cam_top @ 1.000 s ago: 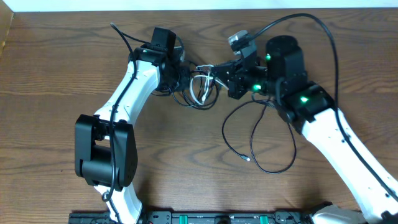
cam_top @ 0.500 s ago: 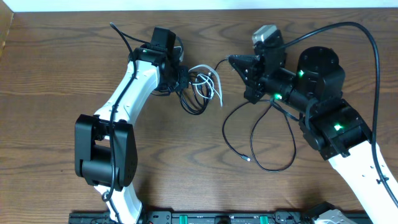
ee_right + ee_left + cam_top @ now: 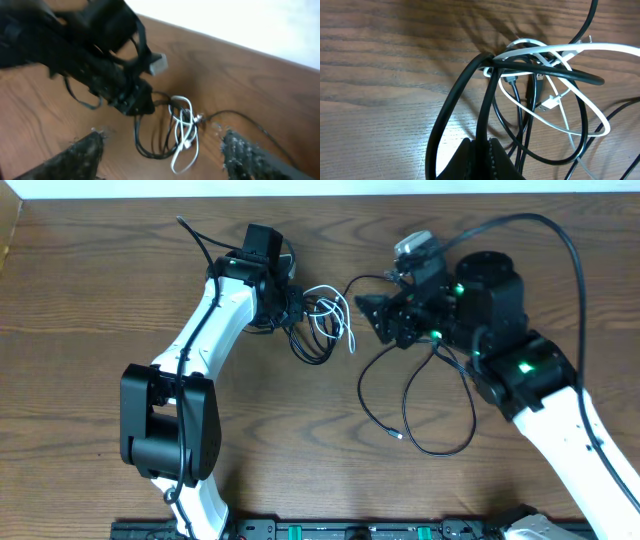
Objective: Untangle cables
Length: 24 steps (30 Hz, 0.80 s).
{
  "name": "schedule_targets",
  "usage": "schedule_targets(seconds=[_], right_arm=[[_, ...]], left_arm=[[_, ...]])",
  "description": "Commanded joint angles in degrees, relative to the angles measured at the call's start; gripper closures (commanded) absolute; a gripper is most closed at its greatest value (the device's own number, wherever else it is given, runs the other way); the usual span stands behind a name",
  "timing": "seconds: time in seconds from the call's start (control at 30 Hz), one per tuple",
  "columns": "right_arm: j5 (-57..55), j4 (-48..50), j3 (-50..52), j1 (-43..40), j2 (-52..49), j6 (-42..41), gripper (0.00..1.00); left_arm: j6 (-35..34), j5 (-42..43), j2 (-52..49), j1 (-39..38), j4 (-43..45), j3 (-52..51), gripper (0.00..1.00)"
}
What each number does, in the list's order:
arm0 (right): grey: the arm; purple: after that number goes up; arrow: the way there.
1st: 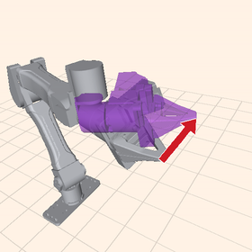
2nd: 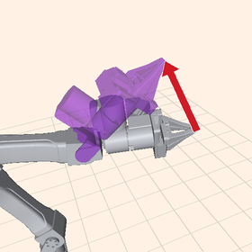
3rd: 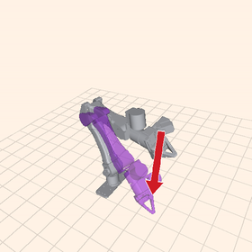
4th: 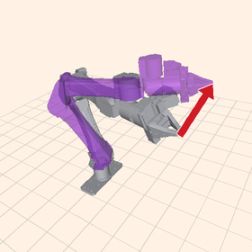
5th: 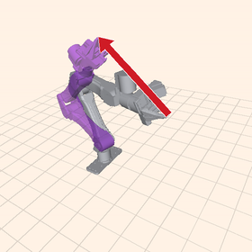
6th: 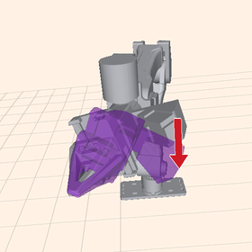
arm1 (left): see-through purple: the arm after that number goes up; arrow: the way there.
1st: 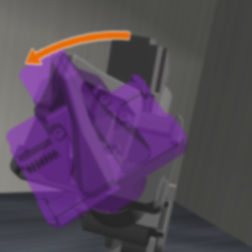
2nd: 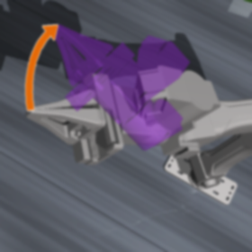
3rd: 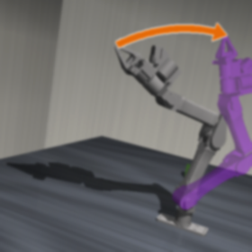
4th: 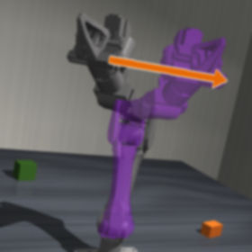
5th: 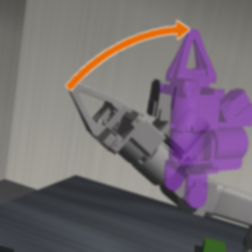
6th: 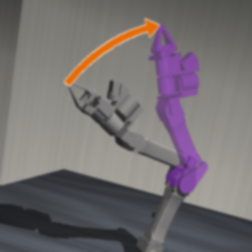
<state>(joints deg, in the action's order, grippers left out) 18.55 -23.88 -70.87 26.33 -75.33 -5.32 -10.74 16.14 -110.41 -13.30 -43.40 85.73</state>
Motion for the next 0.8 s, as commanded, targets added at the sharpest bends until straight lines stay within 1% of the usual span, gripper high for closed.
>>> schedule_targets(seconds=[0.0,0.23,0.37,0.63,0.73,0.77], right_arm=[[-0.2,-0.7,-0.3,-0.4,-3.7,0.3,0.23],[-0.2,-0.8,-0.3,-0.4,-10.8,0.2,0.23],[0.0,-0.8,-0.3,-0.3,-15.6,-2.1,0.22],[0.0,0.6,-0.3,1.7,-23.9,-2.6,0.22],[0.1,3.1,-0.3,2.5,-27.3,-2.8,0.29],[0.2,4.2,-0.3,2.8,-28.5,-3.3,0.33]], left_arm=[[-0.5,-0.8,-0.8,0.0,0.0,-0.5,0.92],[-0.5,-0.8,-0.8,0.0,0.0,-0.5,0.92],[-0.5,-0.8,-0.8,0.0,0.0,-0.5,0.92],[-0.5,-0.8,-0.8,0.0,0.0,-0.5,0.92],[-0.5,-0.8,-0.8,0.0,0.0,-0.5,0.92],[-0.5,-0.8,-0.8,0.0,0.0,-0.5,0.92]])
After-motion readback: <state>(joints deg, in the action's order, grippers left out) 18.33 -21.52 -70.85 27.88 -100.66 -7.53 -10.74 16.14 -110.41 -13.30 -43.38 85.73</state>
